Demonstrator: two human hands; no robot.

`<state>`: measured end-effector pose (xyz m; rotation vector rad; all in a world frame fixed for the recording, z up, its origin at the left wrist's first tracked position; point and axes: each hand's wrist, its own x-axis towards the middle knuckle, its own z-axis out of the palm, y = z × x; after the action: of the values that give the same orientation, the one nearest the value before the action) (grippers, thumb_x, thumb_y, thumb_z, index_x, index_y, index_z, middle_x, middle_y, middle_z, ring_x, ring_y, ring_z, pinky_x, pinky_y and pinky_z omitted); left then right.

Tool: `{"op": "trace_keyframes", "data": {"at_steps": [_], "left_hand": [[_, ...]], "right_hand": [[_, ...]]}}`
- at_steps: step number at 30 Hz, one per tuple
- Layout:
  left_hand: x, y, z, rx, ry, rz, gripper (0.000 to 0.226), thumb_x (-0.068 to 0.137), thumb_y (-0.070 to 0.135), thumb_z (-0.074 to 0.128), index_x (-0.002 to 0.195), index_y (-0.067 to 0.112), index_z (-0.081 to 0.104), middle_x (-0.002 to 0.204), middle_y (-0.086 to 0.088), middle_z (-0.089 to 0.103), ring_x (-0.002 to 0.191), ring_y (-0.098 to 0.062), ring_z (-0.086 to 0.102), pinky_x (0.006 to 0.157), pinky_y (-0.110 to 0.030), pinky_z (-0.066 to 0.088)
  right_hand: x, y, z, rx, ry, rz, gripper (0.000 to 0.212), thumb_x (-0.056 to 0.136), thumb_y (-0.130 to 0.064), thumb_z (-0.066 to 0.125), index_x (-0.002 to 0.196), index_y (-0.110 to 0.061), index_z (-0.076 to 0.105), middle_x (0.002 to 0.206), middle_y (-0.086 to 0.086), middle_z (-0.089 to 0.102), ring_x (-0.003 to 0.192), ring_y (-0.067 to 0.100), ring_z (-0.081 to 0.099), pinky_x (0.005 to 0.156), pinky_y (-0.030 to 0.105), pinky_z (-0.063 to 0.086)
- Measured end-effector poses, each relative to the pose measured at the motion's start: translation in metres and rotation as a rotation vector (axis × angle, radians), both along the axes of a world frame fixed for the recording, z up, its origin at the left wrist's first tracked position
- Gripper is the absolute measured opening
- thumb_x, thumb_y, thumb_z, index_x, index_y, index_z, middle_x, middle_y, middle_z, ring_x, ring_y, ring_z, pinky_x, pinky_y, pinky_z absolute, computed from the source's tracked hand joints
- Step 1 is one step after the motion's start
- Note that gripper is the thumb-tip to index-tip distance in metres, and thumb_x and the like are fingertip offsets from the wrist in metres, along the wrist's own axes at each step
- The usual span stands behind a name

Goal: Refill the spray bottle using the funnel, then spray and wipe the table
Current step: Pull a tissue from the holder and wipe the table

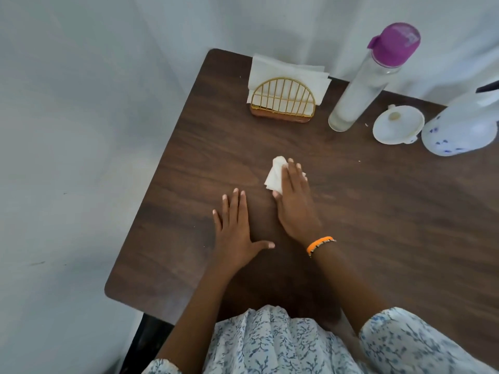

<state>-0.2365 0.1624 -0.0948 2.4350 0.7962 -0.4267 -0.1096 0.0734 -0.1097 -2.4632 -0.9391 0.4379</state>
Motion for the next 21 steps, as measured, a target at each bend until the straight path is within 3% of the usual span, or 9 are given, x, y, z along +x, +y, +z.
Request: {"op": "trace_keyframes", "data": {"at_steps": [2,4,7,10,14,17,19,21], "left_hand": [[-0.004,-0.001,-0.004,0.028,0.036,-0.053,0.128,0.065,0.067,0.063,0.143,0.011,-0.022,0.152,-0.003,-0.029,0.137,-0.022,-0.032,0.112,-0.051,-0.013],[-0.008,-0.002,-0.005,0.045,0.032,-0.060,0.129,0.064,0.071,0.060,0.143,0.010,-0.022,0.152,-0.005,-0.029,0.135,-0.019,-0.034,0.112,-0.048,-0.015],[-0.013,-0.005,-0.007,0.064,0.013,-0.022,0.127,0.063,0.077,0.052,0.144,0.011,-0.019,0.154,-0.005,-0.025,0.135,-0.017,-0.032,0.112,-0.044,-0.015],[-0.015,-0.007,-0.007,0.075,0.018,-0.031,0.125,0.063,0.079,0.047,0.144,0.011,-0.020,0.153,-0.006,-0.026,0.134,-0.017,-0.033,0.112,-0.046,-0.014],[-0.015,-0.005,-0.005,0.066,0.012,-0.043,0.125,0.059,0.082,0.037,0.143,0.010,-0.021,0.153,-0.006,-0.028,0.133,-0.018,-0.035,0.109,-0.046,-0.019],[-0.016,-0.005,-0.006,0.066,0.015,-0.056,0.124,0.060,0.083,0.035,0.142,0.010,-0.023,0.152,-0.006,-0.029,0.134,-0.020,-0.034,0.107,-0.046,-0.020],[-0.016,-0.004,-0.007,0.057,0.022,-0.062,0.124,0.060,0.085,0.033,0.140,0.010,-0.027,0.150,-0.005,-0.033,0.133,-0.021,-0.035,0.107,-0.047,-0.020],[-0.016,-0.002,-0.006,0.046,0.022,-0.071,0.125,0.059,0.086,0.031,0.139,0.009,-0.028,0.145,-0.003,-0.037,0.133,-0.022,-0.036,0.106,-0.048,-0.021]], "right_hand": [[-0.006,0.011,0.000,-0.069,-0.087,0.060,0.058,0.091,-0.014,0.024,0.147,-0.008,0.014,0.155,0.014,0.017,0.143,0.031,0.016,0.117,0.042,0.008],[-0.014,0.015,0.001,-0.086,-0.151,0.161,0.058,0.085,-0.011,0.027,0.143,-0.009,0.030,0.149,0.014,0.034,0.136,0.032,0.034,0.114,0.041,0.014],[-0.029,-0.002,0.001,-0.124,-0.257,0.317,0.055,0.080,-0.018,0.036,0.132,-0.005,0.049,0.137,0.013,0.051,0.126,0.031,0.049,0.105,0.044,0.037],[-0.029,-0.031,0.001,-0.178,-0.309,0.362,0.057,0.079,-0.015,0.035,0.133,-0.002,0.047,0.138,0.014,0.049,0.127,0.031,0.047,0.105,0.044,0.039],[0.006,-0.039,0.000,-0.232,-0.277,0.105,0.054,0.081,-0.001,0.028,0.132,0.003,0.044,0.137,0.020,0.048,0.127,0.042,0.044,0.105,0.050,0.035],[0.016,-0.042,0.004,-0.261,-0.212,-0.104,0.053,0.083,0.006,0.025,0.135,0.011,0.034,0.142,0.027,0.038,0.135,0.046,0.029,0.101,0.056,0.039],[0.001,-0.048,0.001,-0.171,-0.168,-0.174,0.055,0.086,0.011,0.026,0.141,0.010,0.020,0.151,0.026,0.020,0.141,0.041,0.016,0.106,0.051,0.036],[-0.026,-0.048,0.007,-0.089,-0.085,-0.143,0.051,0.099,-0.005,0.025,0.147,-0.008,0.010,0.157,0.011,0.010,0.144,0.025,0.012,0.111,0.037,0.026]]}}
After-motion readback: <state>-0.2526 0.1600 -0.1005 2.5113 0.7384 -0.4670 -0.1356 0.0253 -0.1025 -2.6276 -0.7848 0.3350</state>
